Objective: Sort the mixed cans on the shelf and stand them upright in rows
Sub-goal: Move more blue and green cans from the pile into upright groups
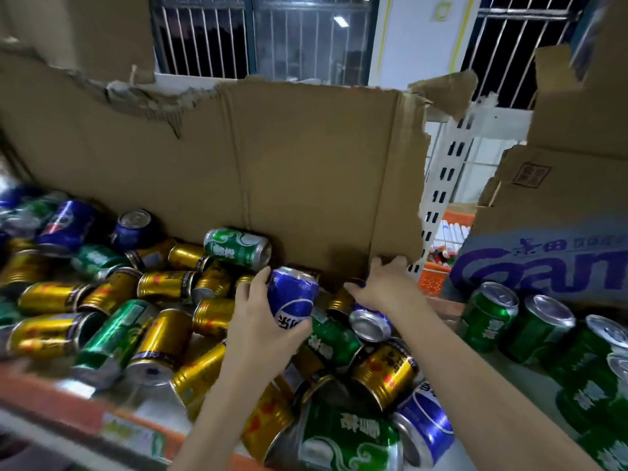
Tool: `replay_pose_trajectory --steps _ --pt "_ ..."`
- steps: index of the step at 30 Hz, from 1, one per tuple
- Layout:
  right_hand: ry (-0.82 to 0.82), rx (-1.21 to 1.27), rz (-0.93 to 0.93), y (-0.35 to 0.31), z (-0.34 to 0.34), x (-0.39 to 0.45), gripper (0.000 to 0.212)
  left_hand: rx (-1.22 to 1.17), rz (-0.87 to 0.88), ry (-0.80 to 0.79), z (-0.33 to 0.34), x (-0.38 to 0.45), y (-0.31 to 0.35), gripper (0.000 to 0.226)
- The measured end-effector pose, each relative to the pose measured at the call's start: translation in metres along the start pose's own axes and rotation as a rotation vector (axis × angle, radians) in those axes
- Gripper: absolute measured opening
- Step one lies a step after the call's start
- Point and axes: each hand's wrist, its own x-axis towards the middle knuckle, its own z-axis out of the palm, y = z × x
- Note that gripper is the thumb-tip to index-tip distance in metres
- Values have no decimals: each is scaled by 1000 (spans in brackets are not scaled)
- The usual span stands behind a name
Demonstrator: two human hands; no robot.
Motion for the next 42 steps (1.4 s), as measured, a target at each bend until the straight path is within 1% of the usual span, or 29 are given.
replay_pose_trajectory --steps 2,5,8,11,14,15,17,19,20,22,26,29,31,35,40,42 --pt "-63 4 61 -8 4 5 77 -41 -5 13 -1 -10 -3 91" --pt "-73 42 118 -13 8 4 73 -80 14 32 -2 -22 -5 91" --pt "-35 122 95 -15 10 -5 82 -130 25 44 -6 -28 -7 88" --pt "27 277 34 -17 5 -21 92 -220 53 48 -9 -33 -6 83" --pt "145 433 -35 -21 -7 -49 97 -304 88 52 -15 -39 -3 78" --pt "201 472 -61 -21 -12 -60 99 -336 90 53 -16 -40 -3 79" --pt "310 550 -103 -20 -18 -85 103 -374 85 47 -19 -44 -2 89" --pt "415 617 -120 -15 -18 -112 106 -355 109 33 -21 -48 0 100" --pt "468 630 -118 -11 -15 -126 105 -324 141 28 -21 -51 1 102" --pt "569 621 -104 0 -1 -155 102 -261 215 17 -19 -57 3 99" --pt "691 515 -40 39 38 -209 94 -291 329 -69 -4 -70 14 88" --pt "717 460 55 78 61 -244 90 -307 379 -140 17 -85 28 85" --pt "728 439 126 106 72 -263 91 -324 401 -187 32 -99 41 83" --pt "760 424 251 157 79 -286 91 -310 474 -305 63 -129 73 81" --pt "822 432 243 231 77 -295 90 -252 538 -397 122 -173 120 81" --pt "829 425 223 268 77 -295 90 -231 550 -384 152 -191 143 80"
